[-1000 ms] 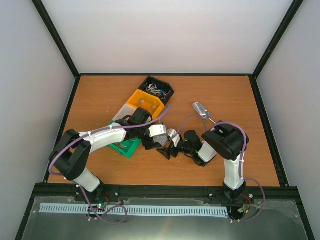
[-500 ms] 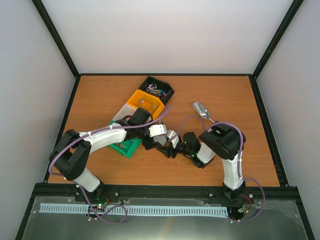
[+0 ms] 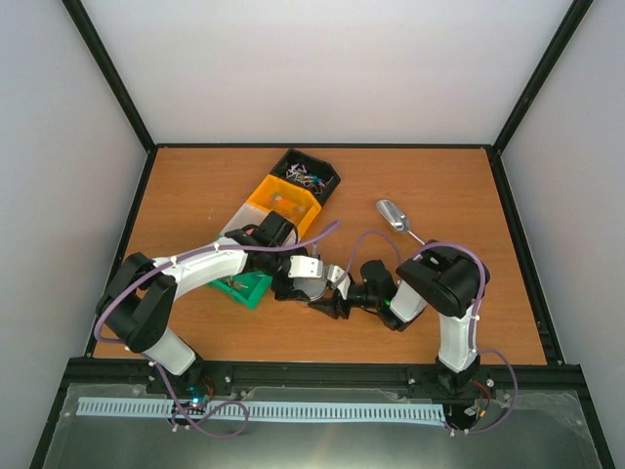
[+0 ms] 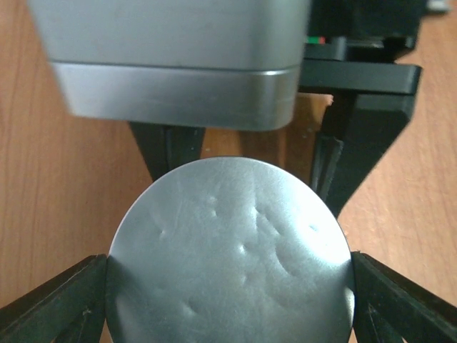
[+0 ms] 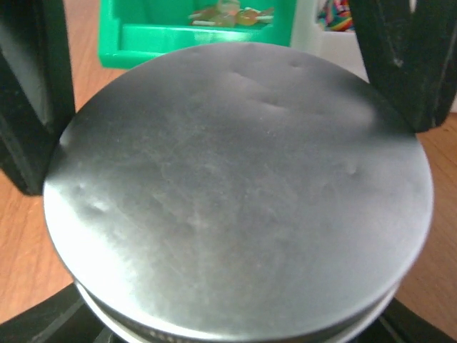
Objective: Pack the candies
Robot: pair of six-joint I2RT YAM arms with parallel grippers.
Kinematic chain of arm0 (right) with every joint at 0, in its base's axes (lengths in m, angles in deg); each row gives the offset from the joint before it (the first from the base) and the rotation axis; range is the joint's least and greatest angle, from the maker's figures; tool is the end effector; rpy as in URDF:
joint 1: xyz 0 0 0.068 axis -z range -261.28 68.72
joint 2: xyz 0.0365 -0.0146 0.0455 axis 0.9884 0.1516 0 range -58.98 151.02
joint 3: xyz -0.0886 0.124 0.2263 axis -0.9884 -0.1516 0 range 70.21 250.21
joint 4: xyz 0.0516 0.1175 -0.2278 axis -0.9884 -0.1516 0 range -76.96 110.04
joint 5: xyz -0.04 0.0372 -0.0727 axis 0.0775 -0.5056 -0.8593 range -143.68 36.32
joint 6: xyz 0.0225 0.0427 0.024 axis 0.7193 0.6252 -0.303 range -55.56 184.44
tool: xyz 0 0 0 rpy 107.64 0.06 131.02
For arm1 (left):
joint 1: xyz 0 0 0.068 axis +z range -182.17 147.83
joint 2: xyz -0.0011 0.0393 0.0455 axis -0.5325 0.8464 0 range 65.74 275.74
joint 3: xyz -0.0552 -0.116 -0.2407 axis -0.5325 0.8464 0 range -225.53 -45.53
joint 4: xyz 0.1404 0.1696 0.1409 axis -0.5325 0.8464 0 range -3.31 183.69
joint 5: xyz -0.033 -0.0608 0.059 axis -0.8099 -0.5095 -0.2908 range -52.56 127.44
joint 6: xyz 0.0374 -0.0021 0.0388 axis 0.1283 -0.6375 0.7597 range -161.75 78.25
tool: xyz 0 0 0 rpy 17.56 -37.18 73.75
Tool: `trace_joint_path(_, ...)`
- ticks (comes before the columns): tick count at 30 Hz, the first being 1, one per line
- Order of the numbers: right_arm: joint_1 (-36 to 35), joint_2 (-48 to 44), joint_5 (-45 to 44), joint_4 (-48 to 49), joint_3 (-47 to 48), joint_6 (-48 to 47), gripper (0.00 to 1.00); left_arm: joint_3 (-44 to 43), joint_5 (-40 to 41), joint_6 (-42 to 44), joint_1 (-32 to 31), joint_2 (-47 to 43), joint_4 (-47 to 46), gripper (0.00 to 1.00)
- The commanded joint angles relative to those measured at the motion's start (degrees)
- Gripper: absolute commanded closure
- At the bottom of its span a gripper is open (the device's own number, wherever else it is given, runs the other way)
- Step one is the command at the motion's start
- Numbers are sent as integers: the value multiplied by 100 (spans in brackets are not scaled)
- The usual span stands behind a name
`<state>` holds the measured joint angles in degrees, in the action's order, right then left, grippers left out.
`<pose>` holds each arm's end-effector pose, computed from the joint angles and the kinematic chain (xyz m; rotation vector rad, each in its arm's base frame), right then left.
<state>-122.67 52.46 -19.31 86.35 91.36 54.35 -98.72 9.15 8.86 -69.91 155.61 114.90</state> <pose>0.1891 0.1935 0.0720 -1.2275 1.6231 0.9437 0.2240 -0.1948 0.1840 1.9132 1.7600 -0.5853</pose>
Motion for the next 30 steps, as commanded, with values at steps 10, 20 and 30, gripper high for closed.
trace_joint_path(10, 263, -594, -209, 593, -393, 200, 0, 138, 757, -845, -32, 93, -769, 31)
trace_joint_path(20, -114, 44, -1085, 1270, -245, 573, 0, -7, 941, -1977, -41, 176, -1117, 31)
trace_joint_path(30, -243, 781, -1607, 2107, -41, 513, 0, -152, 971, -2389, -102, 358, -988, 31)
